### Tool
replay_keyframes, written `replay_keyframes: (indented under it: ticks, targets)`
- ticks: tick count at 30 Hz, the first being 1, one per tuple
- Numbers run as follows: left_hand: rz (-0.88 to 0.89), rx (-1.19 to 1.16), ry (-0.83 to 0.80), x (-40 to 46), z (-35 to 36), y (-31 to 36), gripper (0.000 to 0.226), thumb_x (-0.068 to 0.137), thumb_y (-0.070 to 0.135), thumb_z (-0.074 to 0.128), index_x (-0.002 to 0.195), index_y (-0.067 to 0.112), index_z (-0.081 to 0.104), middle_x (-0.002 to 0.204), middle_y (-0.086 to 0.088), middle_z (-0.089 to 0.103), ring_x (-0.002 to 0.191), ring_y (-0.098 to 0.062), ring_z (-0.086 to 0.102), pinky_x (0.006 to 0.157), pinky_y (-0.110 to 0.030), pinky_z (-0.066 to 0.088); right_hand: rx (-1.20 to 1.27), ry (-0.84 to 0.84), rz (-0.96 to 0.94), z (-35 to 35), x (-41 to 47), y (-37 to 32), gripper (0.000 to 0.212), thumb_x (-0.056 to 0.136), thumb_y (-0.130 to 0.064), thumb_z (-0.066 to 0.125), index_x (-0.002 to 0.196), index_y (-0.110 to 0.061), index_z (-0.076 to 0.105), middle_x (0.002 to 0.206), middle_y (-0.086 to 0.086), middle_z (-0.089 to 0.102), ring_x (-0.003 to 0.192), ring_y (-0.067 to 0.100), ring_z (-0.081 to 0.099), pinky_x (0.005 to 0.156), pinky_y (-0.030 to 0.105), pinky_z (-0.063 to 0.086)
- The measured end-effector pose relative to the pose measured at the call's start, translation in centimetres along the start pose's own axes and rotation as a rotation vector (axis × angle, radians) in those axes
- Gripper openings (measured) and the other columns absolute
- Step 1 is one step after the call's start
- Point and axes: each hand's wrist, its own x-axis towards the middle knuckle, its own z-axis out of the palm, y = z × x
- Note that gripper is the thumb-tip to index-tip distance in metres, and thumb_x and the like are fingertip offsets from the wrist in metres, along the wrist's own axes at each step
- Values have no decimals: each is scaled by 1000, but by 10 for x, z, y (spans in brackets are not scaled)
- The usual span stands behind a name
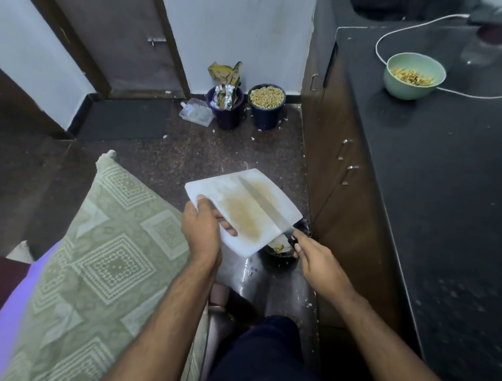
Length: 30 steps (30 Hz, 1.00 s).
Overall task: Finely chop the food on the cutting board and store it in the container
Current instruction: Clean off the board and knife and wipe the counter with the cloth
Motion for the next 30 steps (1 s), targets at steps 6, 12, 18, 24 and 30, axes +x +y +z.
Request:
replay_keyframes:
  ticks: [6,12,18,24,30]
  targets:
    - [-12,8,21,-2,-19,5,36,110,32,40,108,2,60,75,-16,68,51,-31,66,49,-43,58,-70,-34,142,-7,21,12,34,102,-17,38,135,-23,46,95,2,62,83,18,60,75,33,46]
    - [-5,-19,52,-1,-28,7,32,110,30,40,100,5,58,59,-2,64,47,-28,65,52,-44,59,-9,29,140,-10,21,1,35,106,-19,38,140,-18,47,102,6,65,88,15,63,78,34,52]
    - [-10,-7,14,-1,-12,3,31,110,30,38,102,7,57,78,-20,71,55,-36,69,51,-46,59,-9,-24,6,-10,13,-16,41,108,-23,40,148,-21,44,121,-5,59,108,12,58,93,30,48]
    - [-6,-48,4,2,-5,0,34,111,36,36,93,11,51,65,-10,59,45,-29,57,45,-38,52,-86,91,70,-19,25,-1,43,105,-22,45,147,-34,46,94,-3,49,84,19,57,75,38,52]
    - [-99,-194,-33,3,-1,2,40,113,39,28,82,19,42,59,1,34,39,-14,29,40,-21,31,-154,267,69,-44,30,-5,49,98,-18,61,143,-34,51,99,-11,40,82,10,50,63,31,52]
